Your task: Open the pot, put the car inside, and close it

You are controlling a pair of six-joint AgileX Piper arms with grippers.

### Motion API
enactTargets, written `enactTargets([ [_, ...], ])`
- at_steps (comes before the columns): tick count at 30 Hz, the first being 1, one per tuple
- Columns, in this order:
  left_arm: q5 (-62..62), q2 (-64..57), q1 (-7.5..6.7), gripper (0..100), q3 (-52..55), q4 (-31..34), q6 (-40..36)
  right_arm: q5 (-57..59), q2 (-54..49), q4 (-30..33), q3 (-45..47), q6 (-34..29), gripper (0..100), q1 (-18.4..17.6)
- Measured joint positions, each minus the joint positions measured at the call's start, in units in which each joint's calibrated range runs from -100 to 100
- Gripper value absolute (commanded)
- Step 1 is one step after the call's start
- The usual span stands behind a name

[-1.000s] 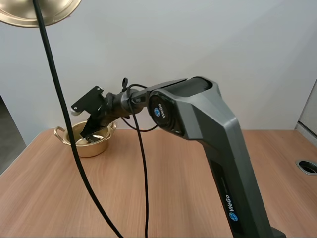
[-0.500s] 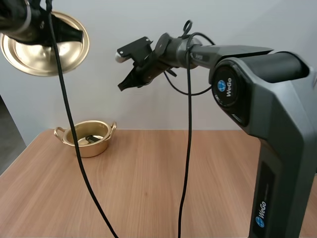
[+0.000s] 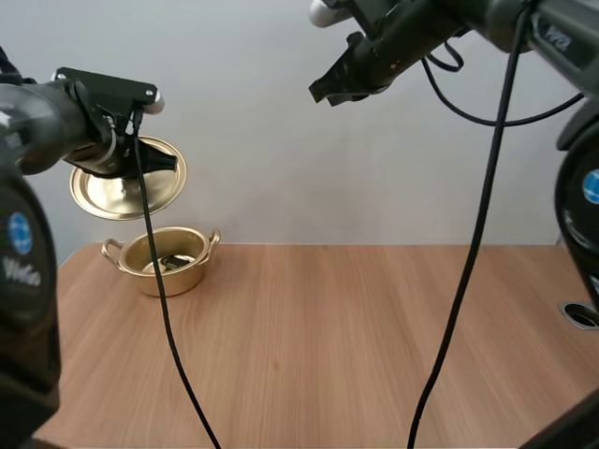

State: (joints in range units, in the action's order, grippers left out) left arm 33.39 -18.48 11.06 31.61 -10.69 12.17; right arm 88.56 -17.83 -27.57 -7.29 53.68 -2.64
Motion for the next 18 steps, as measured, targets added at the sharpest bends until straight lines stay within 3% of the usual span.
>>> enactTargets([
  [4,-2.8,5.5,0.00,0,0.0,-1.2,1.4,4.6,-5.8,0.1,0.0,0.0,0,0.0],
  [11,-2.9,13.7,0.00,0,0.0,-9.3,7.0,10.4,-13.1,0.9,0.0,-1.4,0,0.0],
  [18,-2.5,14.9,0.00,0,0.0,-20.4,16.2,11.4,-16.5,7.5,0.0,-3.8,0,0.2],
])
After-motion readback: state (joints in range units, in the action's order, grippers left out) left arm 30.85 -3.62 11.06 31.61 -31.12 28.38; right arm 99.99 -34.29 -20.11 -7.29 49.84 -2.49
